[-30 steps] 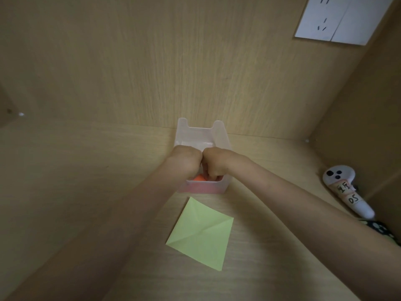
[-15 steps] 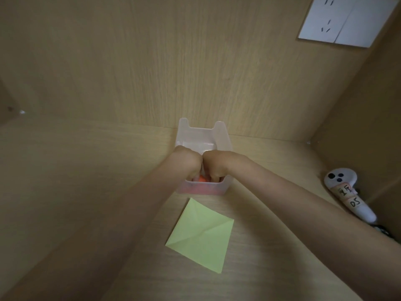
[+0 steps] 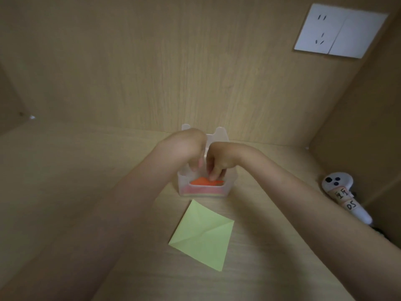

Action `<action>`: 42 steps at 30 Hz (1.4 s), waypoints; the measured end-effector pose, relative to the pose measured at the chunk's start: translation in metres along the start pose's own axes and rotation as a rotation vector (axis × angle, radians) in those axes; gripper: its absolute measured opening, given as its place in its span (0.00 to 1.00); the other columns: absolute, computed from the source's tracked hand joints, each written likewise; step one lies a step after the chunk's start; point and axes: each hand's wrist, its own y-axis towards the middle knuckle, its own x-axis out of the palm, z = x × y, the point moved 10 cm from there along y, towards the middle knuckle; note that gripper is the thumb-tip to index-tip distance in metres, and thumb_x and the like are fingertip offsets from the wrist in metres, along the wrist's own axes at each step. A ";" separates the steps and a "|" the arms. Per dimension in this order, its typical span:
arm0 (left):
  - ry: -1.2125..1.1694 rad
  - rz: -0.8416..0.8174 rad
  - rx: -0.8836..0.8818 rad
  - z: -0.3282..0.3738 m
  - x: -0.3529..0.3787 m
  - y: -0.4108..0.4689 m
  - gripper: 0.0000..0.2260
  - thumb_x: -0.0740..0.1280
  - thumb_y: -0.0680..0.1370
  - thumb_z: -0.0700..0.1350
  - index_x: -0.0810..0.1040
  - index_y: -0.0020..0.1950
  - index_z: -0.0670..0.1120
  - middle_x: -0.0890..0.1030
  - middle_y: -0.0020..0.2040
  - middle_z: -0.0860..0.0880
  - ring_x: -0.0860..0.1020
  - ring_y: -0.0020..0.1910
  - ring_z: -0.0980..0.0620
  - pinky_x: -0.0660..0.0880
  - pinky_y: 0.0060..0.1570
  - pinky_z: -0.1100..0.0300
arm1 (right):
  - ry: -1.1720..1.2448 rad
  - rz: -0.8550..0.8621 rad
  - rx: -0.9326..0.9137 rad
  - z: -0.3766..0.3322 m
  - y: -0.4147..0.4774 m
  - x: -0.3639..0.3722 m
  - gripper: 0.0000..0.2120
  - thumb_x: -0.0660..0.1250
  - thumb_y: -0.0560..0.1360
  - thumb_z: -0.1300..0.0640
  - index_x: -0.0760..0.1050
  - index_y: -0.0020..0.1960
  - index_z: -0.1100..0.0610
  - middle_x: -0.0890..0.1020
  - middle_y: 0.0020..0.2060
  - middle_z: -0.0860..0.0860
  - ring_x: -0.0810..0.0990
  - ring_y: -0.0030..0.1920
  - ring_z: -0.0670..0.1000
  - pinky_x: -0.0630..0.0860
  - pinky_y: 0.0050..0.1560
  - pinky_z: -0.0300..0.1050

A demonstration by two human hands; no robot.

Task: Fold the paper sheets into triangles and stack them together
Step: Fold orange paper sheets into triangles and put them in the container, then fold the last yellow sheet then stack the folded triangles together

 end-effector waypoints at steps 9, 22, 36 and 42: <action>-0.532 0.264 0.145 -0.026 -0.002 -0.034 0.11 0.77 0.67 0.41 0.82 0.48 0.45 0.81 0.44 0.51 0.79 0.47 0.55 0.74 0.48 0.67 | 0.595 0.387 -0.245 -0.006 -0.085 -0.028 0.07 0.74 0.68 0.66 0.79 0.43 0.59 0.81 0.39 0.58 0.78 0.36 0.48 0.78 0.37 0.37; -0.707 0.374 0.017 -0.040 0.094 -0.086 0.15 0.79 0.62 0.48 0.78 0.43 0.55 0.78 0.41 0.57 0.75 0.35 0.61 0.72 0.40 0.65 | 0.209 0.453 -0.071 0.010 -0.101 0.073 0.20 0.77 0.63 0.47 0.78 0.46 0.58 0.79 0.43 0.53 0.76 0.44 0.51 0.74 0.48 0.47; -0.924 0.360 -0.010 -0.048 0.124 -0.083 0.11 0.77 0.64 0.36 0.78 0.37 0.47 0.77 0.34 0.52 0.70 0.30 0.60 0.69 0.33 0.69 | 0.334 0.788 -0.003 0.021 -0.122 0.081 0.08 0.75 0.66 0.55 0.80 0.43 0.50 0.77 0.41 0.44 0.73 0.47 0.47 0.70 0.49 0.43; -0.885 0.390 0.013 -0.047 0.117 -0.089 0.09 0.75 0.69 0.40 0.80 0.36 0.53 0.81 0.37 0.49 0.73 0.35 0.58 0.67 0.35 0.72 | 0.419 0.724 0.018 0.027 -0.117 0.081 0.06 0.75 0.67 0.56 0.78 0.38 0.48 0.77 0.36 0.47 0.74 0.41 0.48 0.69 0.43 0.43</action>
